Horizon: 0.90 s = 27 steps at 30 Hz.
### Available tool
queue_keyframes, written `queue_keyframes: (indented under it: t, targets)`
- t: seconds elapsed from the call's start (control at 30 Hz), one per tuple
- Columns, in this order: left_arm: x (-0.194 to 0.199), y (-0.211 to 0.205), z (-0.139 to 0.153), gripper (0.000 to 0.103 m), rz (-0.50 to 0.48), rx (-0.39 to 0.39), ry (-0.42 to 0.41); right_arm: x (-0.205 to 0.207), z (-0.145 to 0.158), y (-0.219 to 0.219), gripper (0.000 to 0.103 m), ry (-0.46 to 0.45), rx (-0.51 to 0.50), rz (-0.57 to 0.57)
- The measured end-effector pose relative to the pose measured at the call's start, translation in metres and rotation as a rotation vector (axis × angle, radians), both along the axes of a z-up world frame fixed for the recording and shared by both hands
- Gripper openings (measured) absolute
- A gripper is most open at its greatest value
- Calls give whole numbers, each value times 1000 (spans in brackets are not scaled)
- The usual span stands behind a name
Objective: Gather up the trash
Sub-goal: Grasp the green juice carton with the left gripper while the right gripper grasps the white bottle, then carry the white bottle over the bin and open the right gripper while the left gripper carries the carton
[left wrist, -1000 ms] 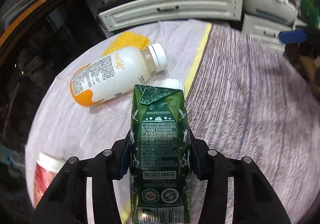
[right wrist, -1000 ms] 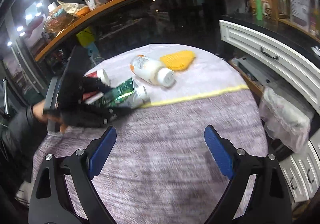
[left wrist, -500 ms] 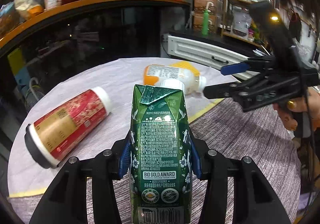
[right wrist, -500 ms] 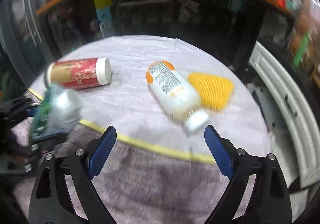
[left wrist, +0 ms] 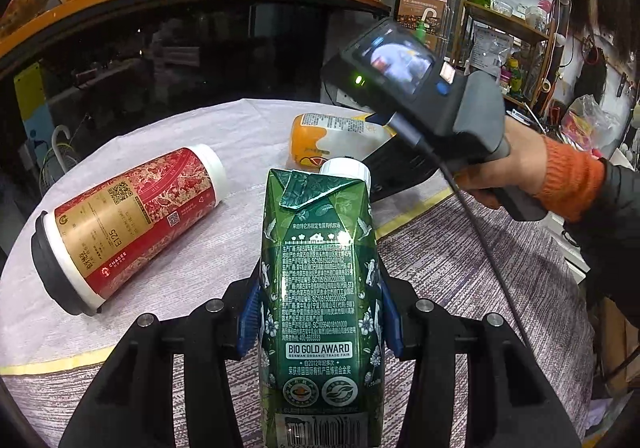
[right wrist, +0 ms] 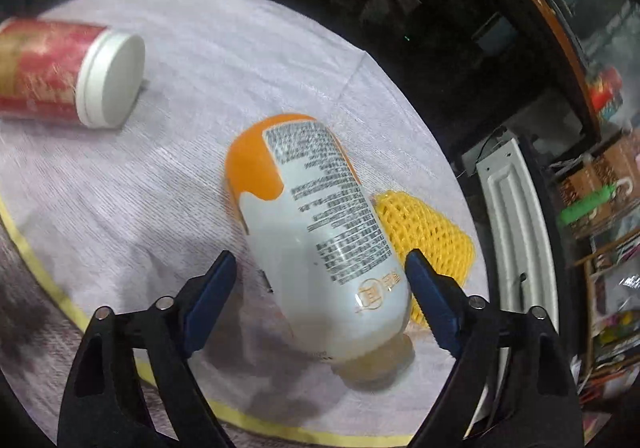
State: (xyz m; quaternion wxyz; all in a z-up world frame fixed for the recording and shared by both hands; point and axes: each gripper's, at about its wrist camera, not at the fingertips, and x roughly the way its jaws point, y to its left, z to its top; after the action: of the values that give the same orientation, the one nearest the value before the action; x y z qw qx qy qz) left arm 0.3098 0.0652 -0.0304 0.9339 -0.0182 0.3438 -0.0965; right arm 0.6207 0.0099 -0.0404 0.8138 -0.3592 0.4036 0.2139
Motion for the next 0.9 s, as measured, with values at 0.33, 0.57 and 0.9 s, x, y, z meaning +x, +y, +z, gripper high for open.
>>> queue_keyframes:
  t: [0.33,0.57,0.9]
  targets:
    - [7,-3,-3,48,5,-3,14,-15,14,-17,66,27,184,-55]
    - [8,-4,-3,48,9,-12,6,-62,34,-68,66,80,370,-130]
    - [10,-18,-7,48,-18,18,-1,-175,72,-175,66,51,589,-258]
